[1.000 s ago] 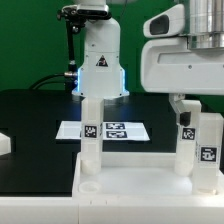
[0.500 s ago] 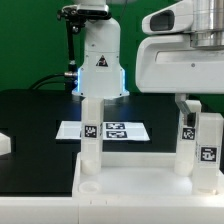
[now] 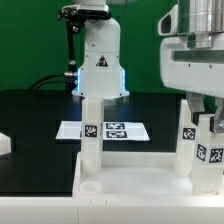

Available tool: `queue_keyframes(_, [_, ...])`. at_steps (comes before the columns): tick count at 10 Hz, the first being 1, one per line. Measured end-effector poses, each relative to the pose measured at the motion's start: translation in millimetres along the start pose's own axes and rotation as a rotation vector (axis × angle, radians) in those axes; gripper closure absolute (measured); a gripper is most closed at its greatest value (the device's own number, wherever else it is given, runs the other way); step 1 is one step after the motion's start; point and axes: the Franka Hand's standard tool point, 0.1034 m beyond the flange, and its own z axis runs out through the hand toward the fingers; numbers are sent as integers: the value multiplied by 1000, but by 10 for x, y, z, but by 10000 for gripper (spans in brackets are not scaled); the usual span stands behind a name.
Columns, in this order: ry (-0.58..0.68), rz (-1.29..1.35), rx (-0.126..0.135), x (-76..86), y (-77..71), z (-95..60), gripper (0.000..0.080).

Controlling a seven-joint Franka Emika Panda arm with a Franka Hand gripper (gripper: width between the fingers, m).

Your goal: Assemble desk

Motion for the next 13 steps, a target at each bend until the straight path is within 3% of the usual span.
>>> queue_keyframes(2, [-13, 223, 4, 14, 9, 2, 514])
queue_keyframes(4, [-15, 239, 3, 21, 11, 2, 514])
queue_keyframes(5, [-11, 123, 1, 24, 17, 7, 443])
queue_keyframes(6, [-12, -19, -5, 9, 29, 17, 443])
queue_keyframes(8, [-26, -420, -1, -87, 39, 40, 184])
queue_keyframes(13, [-24, -714, -1, -81, 44, 44, 150])
